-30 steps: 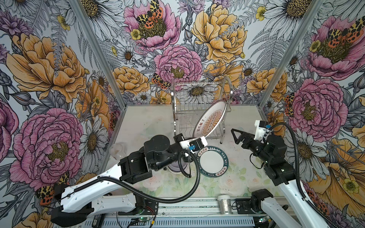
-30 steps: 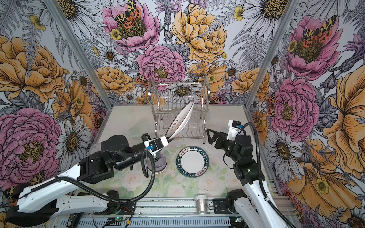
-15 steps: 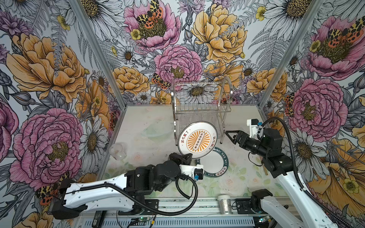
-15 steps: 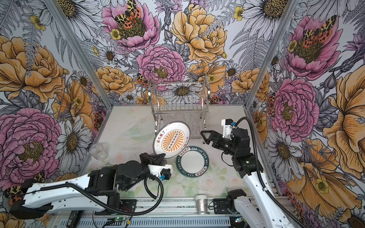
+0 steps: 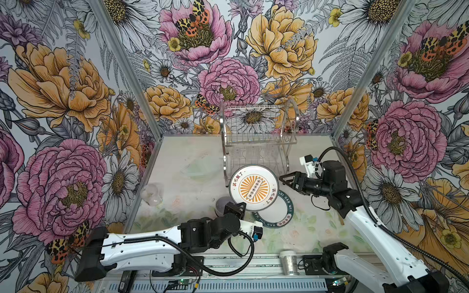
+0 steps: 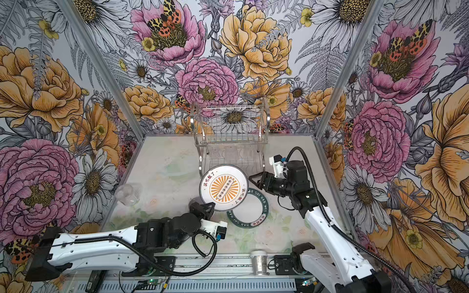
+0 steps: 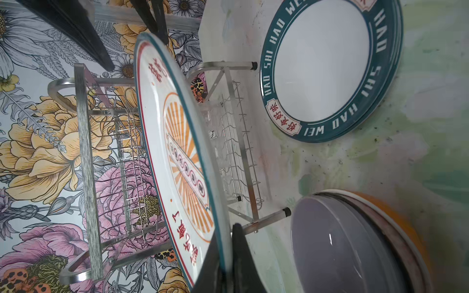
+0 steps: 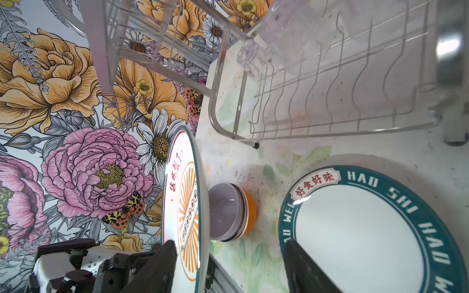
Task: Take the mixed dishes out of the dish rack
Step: 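Carry the sunburst plate over the green-rimmed stack while the right gripper approaches its rim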
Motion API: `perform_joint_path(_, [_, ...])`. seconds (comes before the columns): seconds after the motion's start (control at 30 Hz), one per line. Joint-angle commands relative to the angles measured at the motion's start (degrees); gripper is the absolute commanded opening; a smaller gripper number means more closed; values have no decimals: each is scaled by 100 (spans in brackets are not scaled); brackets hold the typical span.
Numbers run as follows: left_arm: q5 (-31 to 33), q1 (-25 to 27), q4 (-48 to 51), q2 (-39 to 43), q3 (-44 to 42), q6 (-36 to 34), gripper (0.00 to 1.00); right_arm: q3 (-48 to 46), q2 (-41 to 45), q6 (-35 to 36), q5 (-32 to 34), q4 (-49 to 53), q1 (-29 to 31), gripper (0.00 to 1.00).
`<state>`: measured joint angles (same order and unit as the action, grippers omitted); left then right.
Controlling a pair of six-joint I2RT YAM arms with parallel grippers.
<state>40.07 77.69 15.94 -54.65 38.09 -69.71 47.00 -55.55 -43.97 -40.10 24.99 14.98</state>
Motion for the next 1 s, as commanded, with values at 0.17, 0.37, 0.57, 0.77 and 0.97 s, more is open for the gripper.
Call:
perform_joint_path(0.17, [-61, -123, -929, -137, -73, -183, 0, 186, -442, 57, -289, -3, 184, 57])
perform_joint_path(0.37, [-170, -123, -1026, -192, -136, -128, 0, 169, -664, 53, -477, -3, 211, 45])
perform_joint_path(0.57, [-156, -123, -1089, -255, -230, -216, 0, 204, -814, 39, -506, -8, 242, 35])
perform_joint_path(0.77, [-105, -123, -1204, -390, -267, -253, 0, 221, -1009, -1, -575, -3, 280, 27])
perform_joint_path(0.97, [-99, -123, -1269, -516, -258, -257, 0, 281, -1099, 10, -631, -5, 295, 13])
